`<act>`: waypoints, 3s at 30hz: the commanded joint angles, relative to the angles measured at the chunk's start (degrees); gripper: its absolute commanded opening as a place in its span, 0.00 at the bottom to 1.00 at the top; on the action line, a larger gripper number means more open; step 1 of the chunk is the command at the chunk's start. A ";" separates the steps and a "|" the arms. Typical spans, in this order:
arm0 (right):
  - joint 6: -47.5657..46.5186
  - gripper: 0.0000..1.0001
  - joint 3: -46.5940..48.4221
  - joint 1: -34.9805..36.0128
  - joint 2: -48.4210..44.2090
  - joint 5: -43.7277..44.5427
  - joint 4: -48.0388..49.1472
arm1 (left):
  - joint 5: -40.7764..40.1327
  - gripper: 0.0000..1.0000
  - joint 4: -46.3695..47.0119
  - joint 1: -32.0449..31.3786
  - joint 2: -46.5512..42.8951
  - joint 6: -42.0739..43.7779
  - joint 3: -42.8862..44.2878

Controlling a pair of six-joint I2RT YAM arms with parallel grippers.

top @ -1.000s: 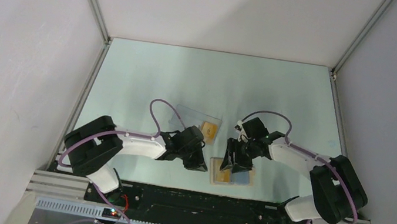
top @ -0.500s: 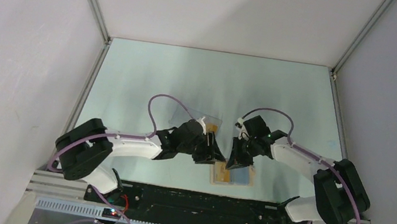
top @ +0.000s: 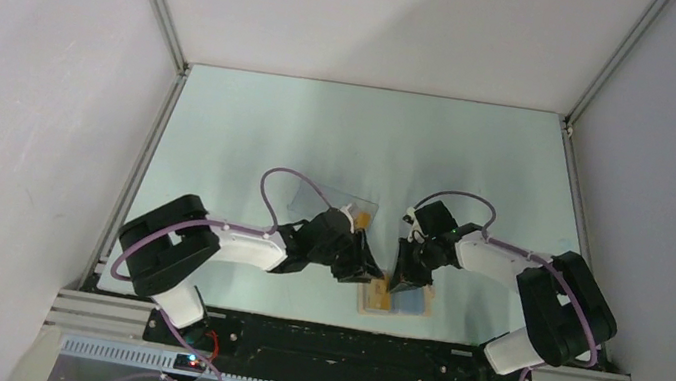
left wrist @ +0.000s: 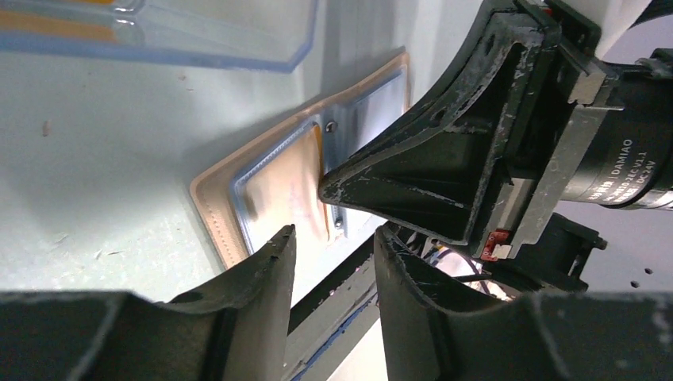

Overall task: Put the credit cards into the card holder
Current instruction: Insert the credit card into the card holder.

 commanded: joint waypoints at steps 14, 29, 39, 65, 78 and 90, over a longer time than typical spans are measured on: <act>-1.58 0.00 -0.96 0.60 3.50 3.16 1.18 | -3.86 0.48 -13.94 0.04 0.44 5.41 5.15; -1.40 0.00 -1.12 0.88 4.22 2.12 1.87 | -3.45 0.40 -12.49 -0.49 2.49 5.72 6.04; -1.14 0.00 -1.21 1.07 4.20 1.21 2.38 | -4.88 0.37 -17.84 -0.70 3.26 7.01 7.86; 0.55 0.01 0.74 -0.22 -4.09 -3.06 -0.37 | -4.53 0.07 -16.56 -2.34 0.05 8.26 11.54; -0.64 0.10 3.04 -4.92 -12.45 -3.55 -5.84 | -3.90 0.25 -17.58 -2.83 0.79 8.73 13.37; -1.36 0.27 2.82 -5.45 -12.64 -3.48 -6.21 | -5.86 0.42 -24.38 -3.97 2.18 11.89 17.49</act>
